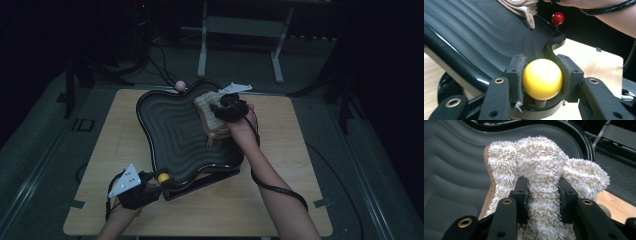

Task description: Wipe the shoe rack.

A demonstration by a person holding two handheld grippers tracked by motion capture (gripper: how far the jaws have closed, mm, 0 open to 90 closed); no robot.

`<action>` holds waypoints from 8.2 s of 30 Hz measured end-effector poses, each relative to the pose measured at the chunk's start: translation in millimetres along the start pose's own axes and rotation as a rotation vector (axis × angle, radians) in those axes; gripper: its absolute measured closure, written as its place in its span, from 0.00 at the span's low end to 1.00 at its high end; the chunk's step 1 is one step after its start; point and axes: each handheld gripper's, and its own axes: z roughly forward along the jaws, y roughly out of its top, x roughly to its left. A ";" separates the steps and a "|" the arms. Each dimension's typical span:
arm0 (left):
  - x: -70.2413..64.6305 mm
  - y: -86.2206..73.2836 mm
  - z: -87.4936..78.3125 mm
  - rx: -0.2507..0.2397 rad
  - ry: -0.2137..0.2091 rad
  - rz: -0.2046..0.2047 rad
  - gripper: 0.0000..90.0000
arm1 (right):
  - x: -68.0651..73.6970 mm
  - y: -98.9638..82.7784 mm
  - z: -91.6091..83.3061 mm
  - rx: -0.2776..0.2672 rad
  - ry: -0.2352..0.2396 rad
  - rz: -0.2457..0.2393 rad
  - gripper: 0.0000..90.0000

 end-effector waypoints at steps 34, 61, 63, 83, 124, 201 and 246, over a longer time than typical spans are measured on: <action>-9.2 -0.3 10.5 -0.009 -0.033 0.004 0.66 | 13.6 -56.2 -27.5 0.001 -0.001 0.098 0.74; -9.3 0.2 10.2 0.002 -0.034 0.010 0.66 | 35.1 -110.6 -48.3 -0.112 0.043 0.083 0.74; -9.1 0.3 10.2 0.002 -0.033 0.009 0.66 | 35.2 -110.4 -48.3 -0.114 0.043 0.089 0.74; -8.3 -0.5 10.3 -0.005 -0.038 0.010 0.66 | 12.2 -27.0 -45.5 -0.171 0.068 0.127 0.73; -8.5 -0.4 10.5 -0.004 -0.036 0.013 0.66 | 13.6 -0.4 6.4 -0.044 -0.022 0.134 0.70; -8.4 -0.8 10.0 -0.005 -0.036 0.011 0.66 | 29.1 -12.4 -36.4 -0.126 0.061 0.099 0.73; -8.7 -1.3 10.2 -0.009 -0.032 0.013 0.66 | 37.8 -25.0 -6.3 -0.050 -0.039 0.123 0.72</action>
